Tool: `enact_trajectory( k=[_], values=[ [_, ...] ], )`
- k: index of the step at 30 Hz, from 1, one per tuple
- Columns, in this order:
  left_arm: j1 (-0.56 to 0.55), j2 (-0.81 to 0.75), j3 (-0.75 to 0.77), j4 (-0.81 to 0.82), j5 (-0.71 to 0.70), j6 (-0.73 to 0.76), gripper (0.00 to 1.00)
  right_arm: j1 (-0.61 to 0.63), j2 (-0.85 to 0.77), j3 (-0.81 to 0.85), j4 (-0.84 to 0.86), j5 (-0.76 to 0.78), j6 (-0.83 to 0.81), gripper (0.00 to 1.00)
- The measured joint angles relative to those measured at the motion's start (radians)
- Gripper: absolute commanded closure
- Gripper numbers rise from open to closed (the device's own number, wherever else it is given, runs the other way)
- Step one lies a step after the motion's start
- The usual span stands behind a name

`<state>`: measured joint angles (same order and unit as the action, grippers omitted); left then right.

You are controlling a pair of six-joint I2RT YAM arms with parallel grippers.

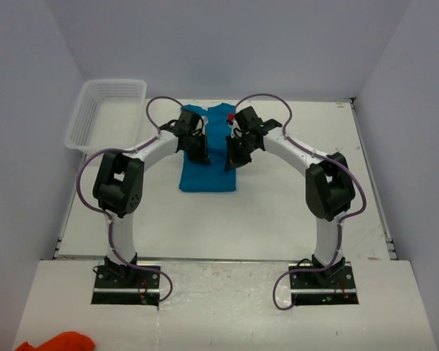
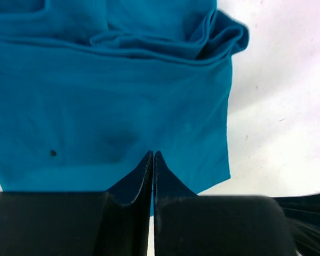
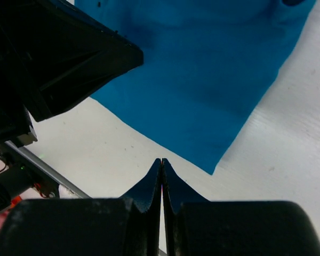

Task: Fold and stack the t-shirts
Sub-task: Fold the folded rectangular tshirt in 1/3 of the way

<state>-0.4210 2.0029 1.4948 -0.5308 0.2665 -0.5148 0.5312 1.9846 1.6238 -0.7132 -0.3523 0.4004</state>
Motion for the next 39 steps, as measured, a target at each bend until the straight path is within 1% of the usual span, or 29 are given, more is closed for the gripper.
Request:
enact_trajectory(
  k=[8,14,17,22,33,39],
  values=[
    [0.045,0.044,0.059,0.049,0.051,-0.016,1.0,0.0,0.112,0.032,0.051,-0.112,0.011,1.0],
    [0.075,0.143,0.136,0.059,0.08,-0.025,1.0,0.0,0.182,0.042,0.059,-0.156,0.019,1.0],
    [0.087,0.2,0.171,0.063,0.089,-0.026,1.0,0.0,0.19,0.043,0.064,-0.167,0.022,1.0],
    [0.107,0.244,0.177,0.078,0.123,-0.043,1.0,0.0,0.19,0.034,0.089,-0.169,0.027,1.0],
    [0.113,0.245,0.176,0.097,0.135,-0.044,1.0,-0.002,0.187,-0.107,0.152,-0.169,0.087,1.0],
    [0.113,0.245,0.152,0.121,0.15,-0.05,1.0,-0.001,0.134,-0.196,0.226,-0.143,0.146,1.0]
  ],
)
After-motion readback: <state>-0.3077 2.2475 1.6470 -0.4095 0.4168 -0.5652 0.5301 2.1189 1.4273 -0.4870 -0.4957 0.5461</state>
